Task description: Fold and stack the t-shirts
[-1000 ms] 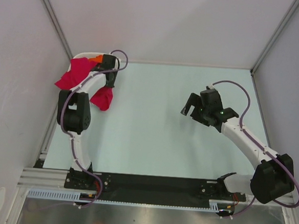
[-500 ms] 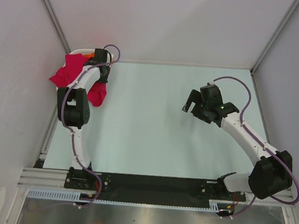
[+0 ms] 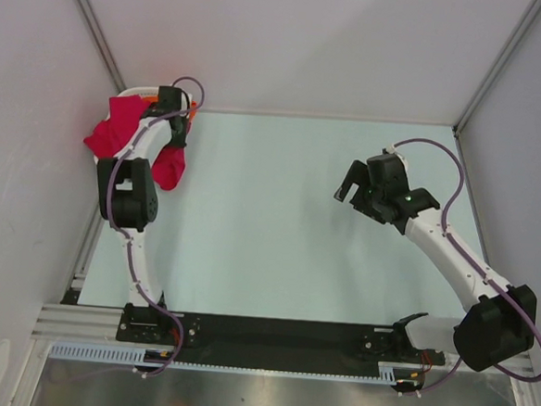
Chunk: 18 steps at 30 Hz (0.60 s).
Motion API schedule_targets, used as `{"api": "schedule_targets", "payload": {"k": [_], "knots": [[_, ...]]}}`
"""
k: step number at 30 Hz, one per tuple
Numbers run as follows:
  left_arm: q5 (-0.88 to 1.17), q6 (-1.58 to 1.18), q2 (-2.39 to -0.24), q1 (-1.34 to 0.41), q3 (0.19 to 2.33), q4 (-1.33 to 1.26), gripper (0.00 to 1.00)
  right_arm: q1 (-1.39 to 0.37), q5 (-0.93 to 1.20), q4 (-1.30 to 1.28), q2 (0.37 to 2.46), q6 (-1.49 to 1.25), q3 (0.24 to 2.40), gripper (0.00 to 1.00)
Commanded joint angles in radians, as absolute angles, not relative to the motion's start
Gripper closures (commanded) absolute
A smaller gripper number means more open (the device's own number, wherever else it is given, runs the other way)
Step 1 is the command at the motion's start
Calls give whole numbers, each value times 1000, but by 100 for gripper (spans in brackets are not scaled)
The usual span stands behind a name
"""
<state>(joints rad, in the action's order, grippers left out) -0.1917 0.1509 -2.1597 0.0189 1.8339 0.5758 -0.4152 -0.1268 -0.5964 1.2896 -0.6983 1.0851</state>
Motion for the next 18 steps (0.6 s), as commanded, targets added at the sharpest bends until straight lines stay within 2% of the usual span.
{"api": "schedule_targets", "payload": {"k": [1, 3, 5, 6, 7, 14, 17, 18], "knots": [[-186, 152, -2082, 49, 1798, 672, 61, -411, -156, -606, 1266, -684, 1143, 0], [-186, 111, -2051, 41, 1836, 715, 59, -410, -166, -606, 1267, -672, 1164, 0], [-209, 43, -2019, 22, 1848, 742, 48, -405, -169, -604, 1275, -661, 1178, 0], [-215, 28, -1969, 14, 1847, 762, 33, -405, -163, -592, 1278, -652, 1189, 0], [-241, 8, -1945, 9, 1842, 771, 1, -405, -157, -588, 1284, -646, 1195, 0], [-163, -171, -1666, -37, 1798, 807, 0, -405, -94, -515, 1218, -653, 1170, 0], [-48, -348, -1502, -40, 1622, 740, 0, -406, -40, -482, 1146, -679, 1106, 0], [-37, -401, -1459, -46, 1482, 727, 0, -411, -32, -406, 1119, -708, 1070, 0]]}}
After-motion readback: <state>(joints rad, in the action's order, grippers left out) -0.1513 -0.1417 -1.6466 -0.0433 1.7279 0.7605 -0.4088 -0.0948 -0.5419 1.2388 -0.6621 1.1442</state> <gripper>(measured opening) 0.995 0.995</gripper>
